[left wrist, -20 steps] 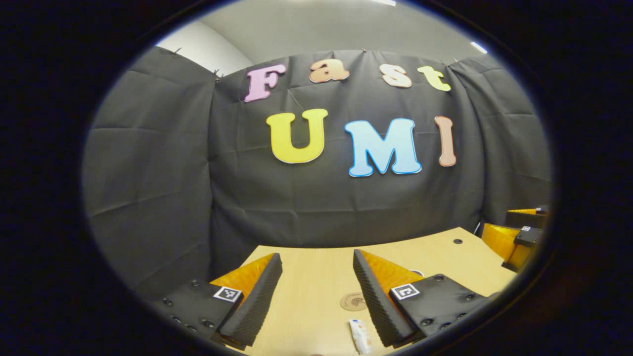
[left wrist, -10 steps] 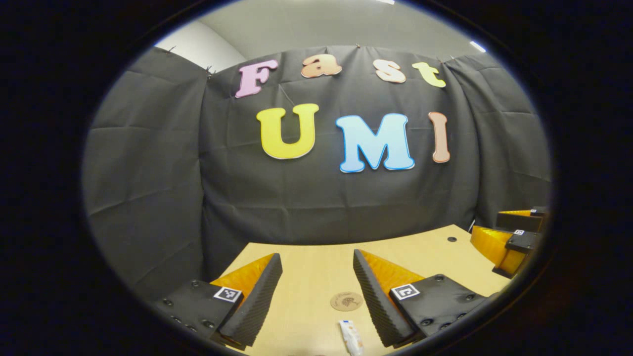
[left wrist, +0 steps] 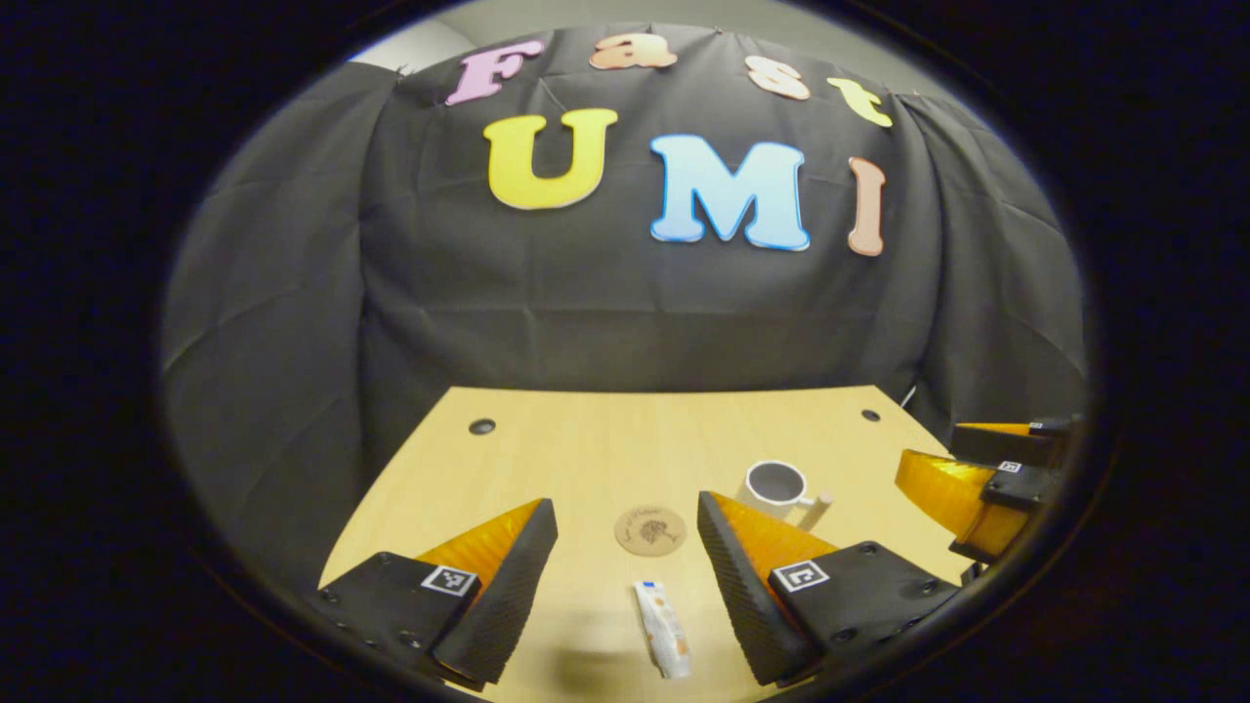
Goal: Put the toothbrush and toothpaste on the desktop into the cup, then pick up the cup and place it on the coaster on the desktop.
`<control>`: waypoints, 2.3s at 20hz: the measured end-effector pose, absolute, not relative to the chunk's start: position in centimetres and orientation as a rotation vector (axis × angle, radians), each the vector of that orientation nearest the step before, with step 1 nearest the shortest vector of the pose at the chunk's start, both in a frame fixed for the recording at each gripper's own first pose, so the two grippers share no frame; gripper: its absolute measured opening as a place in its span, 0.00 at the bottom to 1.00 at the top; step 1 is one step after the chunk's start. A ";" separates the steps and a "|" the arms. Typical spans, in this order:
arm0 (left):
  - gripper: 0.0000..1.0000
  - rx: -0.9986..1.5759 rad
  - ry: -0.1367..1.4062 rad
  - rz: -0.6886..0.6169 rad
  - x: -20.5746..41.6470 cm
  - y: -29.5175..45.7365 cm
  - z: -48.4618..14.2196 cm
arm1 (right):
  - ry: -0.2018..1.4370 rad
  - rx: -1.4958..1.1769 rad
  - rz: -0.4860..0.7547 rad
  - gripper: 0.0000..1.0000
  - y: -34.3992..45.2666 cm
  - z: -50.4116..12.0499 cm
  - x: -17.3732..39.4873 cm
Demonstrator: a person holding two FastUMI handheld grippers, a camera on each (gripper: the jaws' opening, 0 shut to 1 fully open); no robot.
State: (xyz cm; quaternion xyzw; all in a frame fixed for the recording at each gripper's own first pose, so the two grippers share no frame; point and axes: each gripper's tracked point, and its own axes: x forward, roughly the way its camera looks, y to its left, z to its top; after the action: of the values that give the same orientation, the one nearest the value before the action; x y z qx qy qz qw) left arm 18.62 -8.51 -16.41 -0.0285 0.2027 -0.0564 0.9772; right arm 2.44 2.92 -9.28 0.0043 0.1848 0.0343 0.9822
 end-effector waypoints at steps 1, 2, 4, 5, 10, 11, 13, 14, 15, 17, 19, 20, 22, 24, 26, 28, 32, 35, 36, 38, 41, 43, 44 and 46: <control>0.94 -0.055 0.442 -0.119 18.6 -8.7 -17.7 | 0.410 0.008 0.076 0.90 3.1 -10.3 2.8; 0.94 -0.050 0.476 -0.125 18.5 -8.8 -19.0 | 0.446 0.008 0.085 0.90 3.3 -11.3 3.0; 0.94 -0.045 0.544 -0.141 18.3 -9.4 -21.4 | 0.514 0.019 0.093 0.92 3.8 -13.4 3.1; 0.94 -0.044 0.586 -0.151 17.9 -9.8 -22.7 | 0.546 0.028 0.096 0.91 3.9 -14.5 3.2; 0.95 -0.059 0.752 -0.182 16.8 -10.9 -27.9 | 0.721 0.056 0.086 0.90 4.0 -19.8 3.0; 0.95 -0.059 0.778 -0.186 16.7 -11.0 -28.9 | 0.754 0.046 0.084 0.91 4.1 -20.9 2.8; 0.96 -0.056 0.832 -0.190 16.6 -11.3 -30.8 | 0.831 0.049 0.088 0.92 4.3 -23.2 2.4; 0.96 -0.057 0.862 -0.193 16.5 -11.4 -31.7 | 0.877 0.057 0.091 0.92 4.6 -24.2 2.2; 0.96 -0.058 0.890 -0.192 16.4 -11.6 -32.7 | 0.950 0.057 0.099 0.92 5.0 -25.4 1.5; 0.96 -0.058 0.936 -0.193 16.2 -12.0 -34.4 | 1.026 0.070 0.101 0.89 5.4 -27.2 1.0; 0.96 -0.063 0.970 -0.196 16.2 -12.4 -35.8 | 1.079 0.061 0.094 0.89 5.2 -28.4 0.7; 0.96 -0.061 0.990 -0.194 16.1 -12.5 -36.7 | 1.097 0.056 0.090 0.89 5.3 -28.9 0.8; 0.96 -0.051 1.032 -0.185 15.9 -12.8 -38.4 | 1.139 0.052 0.087 0.87 5.5 -30.2 0.7; 0.96 -0.048 1.073 -0.179 15.7 -12.8 -39.8 | 1.172 0.056 0.088 0.87 5.9 -31.1 0.8; 0.96 -0.040 1.110 -0.149 15.4 -12.4 -41.0 | 1.198 0.047 0.085 0.87 5.9 -31.8 0.9; 0.95 -0.017 1.100 -0.150 16.1 -12.3 -41.3 | 1.223 0.047 0.087 0.87 6.1 -32.4 1.0; 0.94 0.035 1.104 -0.123 16.3 -12.2 -41.7 | 1.263 0.031 0.061 0.87 5.3 -33.4 0.8; 0.94 0.022 1.100 -0.104 16.3 -12.1 -41.6 | 1.262 0.026 0.065 0.85 5.3 -33.7 0.9; 0.94 0.021 1.095 -0.101 16.3 -12.1 -41.5 | 1.275 0.026 0.065 0.84 5.2 -33.9 0.7; 0.94 0.020 1.097 -0.096 16.3 -12.0 -41.5 | 1.296 0.021 0.065 0.86 5.2 -33.4 0.2; 0.71 0.022 1.086 -0.085 16.6 -11.7 -41.4 | 1.297 -0.002 0.076 0.76 5.0 -33.7 0.1; 0.67 0.028 1.090 -0.098 16.7 -11.7 -41.4 | 1.301 -0.007 0.086 0.51 5.2 -33.8 0.2; 0.64 0.026 1.097 -0.096 16.5 -11.7 -41.4 | 1.299 -0.011 0.089 0.51 5.1 -33.7 0.3; 0.49 0.041 1.110 -0.099 16.3 -11.7 -41.3 | 1.297 0.012 0.074 0.16 5.1 -33.8 0.3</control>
State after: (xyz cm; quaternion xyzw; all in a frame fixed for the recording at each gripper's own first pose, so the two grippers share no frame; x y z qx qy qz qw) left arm 16.31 -11.65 -41.31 0.0195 0.5268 -0.0471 0.8484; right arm 0.31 5.10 -33.77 0.0056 0.6039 0.0344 0.7963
